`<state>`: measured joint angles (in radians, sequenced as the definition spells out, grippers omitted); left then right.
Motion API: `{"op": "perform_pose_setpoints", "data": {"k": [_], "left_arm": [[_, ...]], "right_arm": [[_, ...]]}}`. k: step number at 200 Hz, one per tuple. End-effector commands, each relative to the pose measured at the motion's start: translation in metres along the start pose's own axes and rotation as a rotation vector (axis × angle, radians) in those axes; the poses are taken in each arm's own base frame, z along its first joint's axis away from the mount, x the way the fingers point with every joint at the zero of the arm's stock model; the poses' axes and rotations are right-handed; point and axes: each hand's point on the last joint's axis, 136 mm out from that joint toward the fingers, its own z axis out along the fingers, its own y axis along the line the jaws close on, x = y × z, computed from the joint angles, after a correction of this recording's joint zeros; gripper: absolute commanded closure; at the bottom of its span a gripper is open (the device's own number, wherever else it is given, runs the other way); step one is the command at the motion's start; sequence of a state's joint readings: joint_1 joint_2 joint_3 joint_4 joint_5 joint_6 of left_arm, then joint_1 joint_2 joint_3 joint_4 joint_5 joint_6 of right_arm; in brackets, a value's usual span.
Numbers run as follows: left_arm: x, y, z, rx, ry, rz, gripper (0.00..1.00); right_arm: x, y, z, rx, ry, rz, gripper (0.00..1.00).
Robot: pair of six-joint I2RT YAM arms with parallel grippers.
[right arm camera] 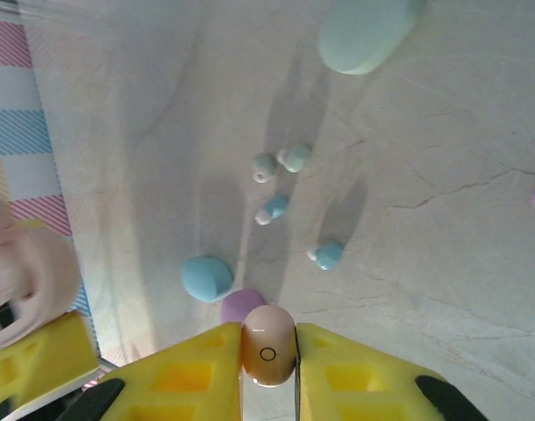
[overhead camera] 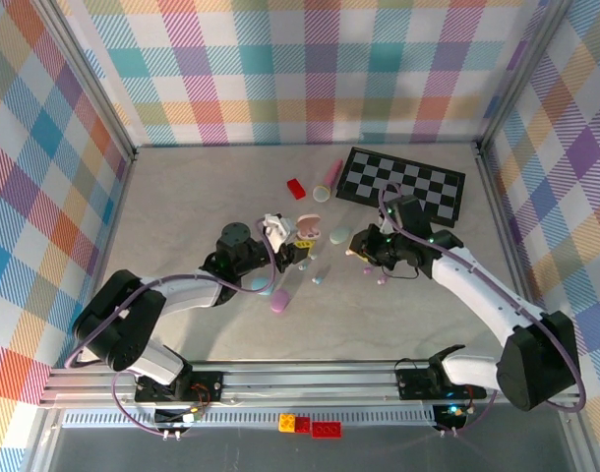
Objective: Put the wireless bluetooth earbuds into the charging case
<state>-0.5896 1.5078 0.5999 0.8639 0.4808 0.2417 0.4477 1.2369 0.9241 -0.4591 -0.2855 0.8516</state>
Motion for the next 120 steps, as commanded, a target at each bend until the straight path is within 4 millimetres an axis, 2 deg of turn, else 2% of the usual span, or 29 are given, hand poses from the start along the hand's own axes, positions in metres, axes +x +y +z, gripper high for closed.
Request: {"op": "perform_pose_setpoints", "data": {"k": [1,27,52,98,120], "left_arm": [[-0.013,-0.004,0.010,0.032,-0.027,0.075,0.68],[-0.009,-0.008,0.017,0.058,-0.002,0.106,0.68],[-0.006,-0.018,0.023,0.104,0.042,0.145,0.68],[-0.008,-0.033,0.033,0.155,0.053,0.163,0.68],[-0.010,-0.039,0.039,0.168,0.046,0.157,0.68]], "right_arm": [[0.004,0.018,-0.018,-0.003,0.007,-0.060,0.81],[0.000,0.046,-0.029,-0.059,-0.015,-0.111,0.81],[-0.001,0.065,-0.031,-0.090,-0.010,-0.157,0.81],[-0.007,0.082,-0.028,-0.122,-0.009,-0.199,0.80],[-0.005,0.082,-0.025,-0.119,0.002,-0.202,0.80]]}}
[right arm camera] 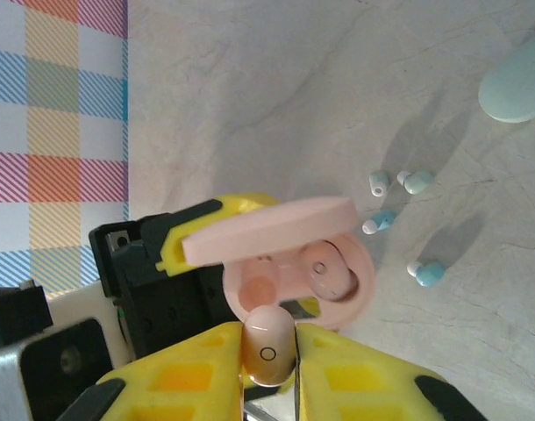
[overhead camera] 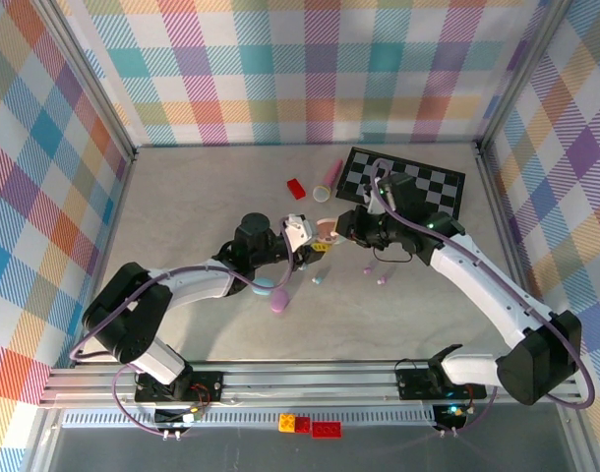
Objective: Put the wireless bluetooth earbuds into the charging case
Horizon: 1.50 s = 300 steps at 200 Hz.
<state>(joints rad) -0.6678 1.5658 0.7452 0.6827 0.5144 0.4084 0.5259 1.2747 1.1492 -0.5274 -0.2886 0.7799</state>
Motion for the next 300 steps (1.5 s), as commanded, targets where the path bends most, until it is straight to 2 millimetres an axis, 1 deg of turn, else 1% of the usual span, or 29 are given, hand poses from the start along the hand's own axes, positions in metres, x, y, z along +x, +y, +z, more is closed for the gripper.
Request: {"op": "perform_pose_setpoints", "data": {"k": [1,39,112,160,203,224,231,242,252,275,300], "left_arm": [[-0.009,-0.009,0.009,0.040,-0.021,0.025,0.68],[-0.014,-0.014,0.015,0.043,-0.044,0.017,0.68],[-0.020,-0.011,0.014,0.020,-0.065,-0.011,0.68],[-0.025,-0.012,0.014,0.025,-0.078,0.000,0.68],[-0.023,-0.012,0.012,0.022,-0.073,0.004,0.68],[-0.025,-0.012,0.012,0.022,-0.077,0.006,0.68],[-0.026,-0.012,0.012,0.022,-0.078,0.006,0.68],[-0.026,-0.012,0.012,0.024,-0.079,0.007,0.68],[-0.027,-0.012,0.011,0.023,-0.083,0.005,0.68],[-0.027,-0.013,0.009,0.019,-0.096,-0.011,0.68],[-0.026,-0.011,0.005,0.002,-0.114,-0.040,0.68]], "right_arm": [[0.002,0.008,0.001,-0.015,0.019,-0.033,0.80],[0.008,0.005,0.007,-0.008,0.033,-0.030,0.80],[0.016,-0.009,0.018,0.036,0.054,-0.026,0.81],[0.019,-0.010,0.026,0.039,0.073,-0.028,0.80],[0.021,-0.008,0.031,0.033,0.095,-0.032,0.80],[0.024,-0.009,0.034,0.036,0.110,-0.034,0.79],[0.025,-0.010,0.034,0.038,0.112,-0.032,0.78],[0.024,-0.009,0.032,0.036,0.107,-0.035,0.71],[0.023,-0.008,0.030,0.037,0.098,-0.040,0.69],[0.020,-0.005,0.019,0.040,0.068,-0.061,0.65],[0.019,-0.001,0.002,0.036,0.028,-0.094,0.63]]}}
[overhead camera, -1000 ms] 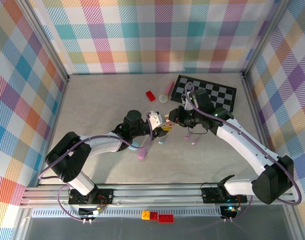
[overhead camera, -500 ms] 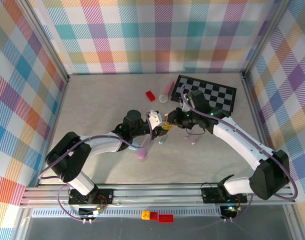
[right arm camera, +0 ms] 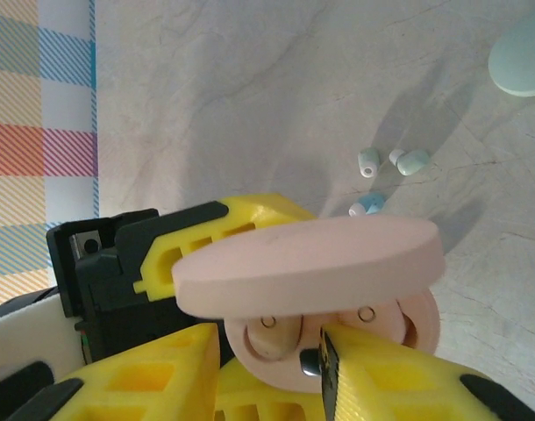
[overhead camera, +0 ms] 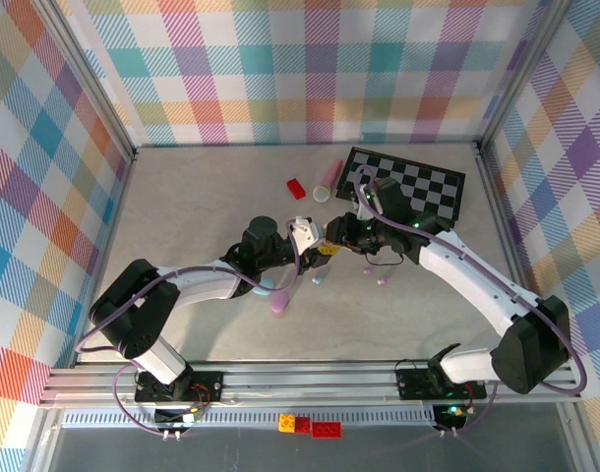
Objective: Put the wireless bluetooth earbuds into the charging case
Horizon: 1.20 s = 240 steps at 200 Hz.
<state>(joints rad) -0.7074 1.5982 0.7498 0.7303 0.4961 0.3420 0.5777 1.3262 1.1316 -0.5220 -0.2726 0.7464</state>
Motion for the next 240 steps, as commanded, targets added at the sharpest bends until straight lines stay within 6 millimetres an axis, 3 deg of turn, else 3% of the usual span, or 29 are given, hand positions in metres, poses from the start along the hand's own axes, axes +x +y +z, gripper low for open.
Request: {"op": "perform_pose_setpoints", "data": {"k": [1,33,56,76,119,161,213,240], "left_arm": [[-0.024,0.000,-0.006,-0.012,-0.098,0.011,0.68],[-0.021,0.000,-0.011,-0.022,-0.107,0.003,0.68],[-0.020,-0.002,-0.012,-0.013,-0.109,0.019,0.68],[-0.021,-0.003,-0.013,-0.008,-0.104,0.033,0.68],[-0.025,-0.002,-0.012,-0.006,-0.100,0.051,0.68],[-0.032,0.003,-0.011,-0.026,-0.090,0.052,0.68],[-0.046,0.014,-0.009,-0.062,-0.113,0.039,0.68],[-0.061,0.014,-0.013,-0.064,-0.172,0.010,0.68]], "right_arm": [[0.002,0.006,-0.022,0.000,-0.041,-0.051,0.62],[-0.006,0.006,-0.042,0.012,-0.124,-0.067,0.56],[-0.020,0.011,-0.046,0.016,-0.161,-0.061,0.46],[-0.033,0.009,-0.041,0.028,-0.156,-0.008,0.39],[-0.051,-0.002,-0.018,0.080,-0.128,0.048,0.35],[-0.040,-0.013,-0.005,0.074,-0.097,0.083,0.31],[-0.026,-0.009,-0.030,0.015,-0.133,0.092,0.27],[-0.028,0.008,-0.044,-0.106,-0.168,0.078,0.24]]}}
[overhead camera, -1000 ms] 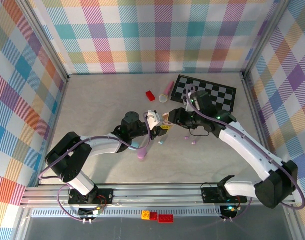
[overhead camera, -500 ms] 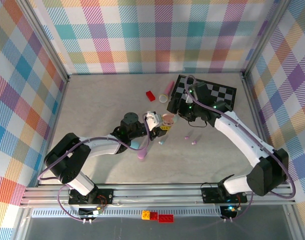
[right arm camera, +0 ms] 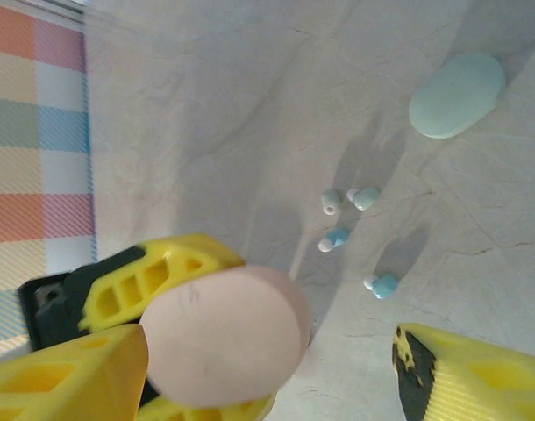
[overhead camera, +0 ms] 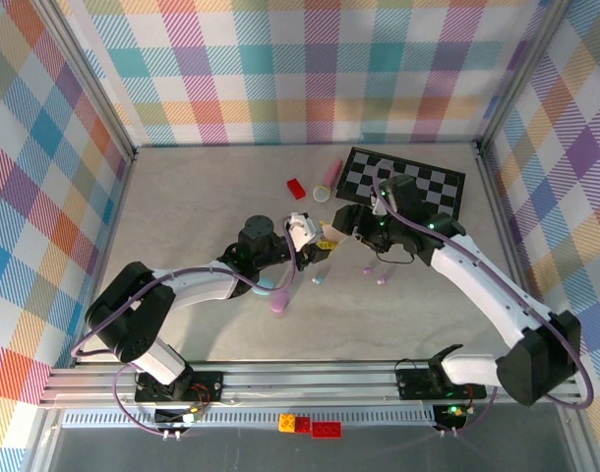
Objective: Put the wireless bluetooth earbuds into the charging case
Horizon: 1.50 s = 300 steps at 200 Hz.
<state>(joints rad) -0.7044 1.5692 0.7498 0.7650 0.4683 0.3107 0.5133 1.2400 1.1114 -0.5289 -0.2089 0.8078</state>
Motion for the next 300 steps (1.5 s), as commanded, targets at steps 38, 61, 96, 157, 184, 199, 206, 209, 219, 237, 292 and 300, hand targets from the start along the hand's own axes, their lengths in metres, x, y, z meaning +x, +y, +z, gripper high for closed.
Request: {"op": "perform_pose_setpoints", "data": {"k": [38,61,96,157,184,199,206,209,219,237,292,300], "left_arm": [[-0.066,0.005,-0.013,-0.018,-0.217,-0.036,0.68],[-0.080,0.005,-0.018,-0.016,-0.264,-0.051,0.68],[-0.100,0.000,-0.025,0.015,-0.329,-0.056,0.68],[-0.110,-0.005,-0.030,0.035,-0.350,-0.050,0.68],[-0.109,-0.004,-0.032,0.026,-0.350,-0.047,0.68],[-0.108,-0.004,-0.032,0.023,-0.348,-0.046,0.68],[-0.107,-0.004,-0.032,0.021,-0.347,-0.045,0.68],[-0.107,-0.004,-0.032,0.021,-0.347,-0.044,0.68],[-0.106,-0.004,-0.031,0.021,-0.345,-0.042,0.68],[-0.105,-0.003,-0.031,0.022,-0.345,-0.043,0.68],[-0.101,-0.005,-0.032,0.023,-0.327,-0.043,0.66],[-0.100,-0.005,-0.032,0.022,-0.321,-0.044,0.64]], "right_arm": [[-0.007,0.051,-0.034,-0.362,-0.017,0.043,0.18],[-0.003,0.067,-0.042,-0.457,0.011,0.033,0.14],[0.002,0.085,-0.043,-0.590,0.081,0.053,0.13],[-0.001,0.099,-0.036,-0.688,0.133,0.071,0.31],[-0.002,0.094,-0.032,-0.668,0.123,0.088,0.45],[-0.003,0.089,-0.029,-0.651,0.110,0.112,0.53],[-0.003,0.087,-0.028,-0.647,0.105,0.123,0.57],[-0.003,0.087,-0.028,-0.647,0.103,0.127,0.59],[-0.004,0.086,-0.028,-0.649,0.095,0.136,0.65],[-0.003,0.081,-0.027,-0.635,0.085,0.147,0.74],[-0.003,0.076,-0.027,-0.606,0.065,0.135,0.93],[-0.003,0.075,-0.027,-0.596,0.061,0.129,0.93]]}}
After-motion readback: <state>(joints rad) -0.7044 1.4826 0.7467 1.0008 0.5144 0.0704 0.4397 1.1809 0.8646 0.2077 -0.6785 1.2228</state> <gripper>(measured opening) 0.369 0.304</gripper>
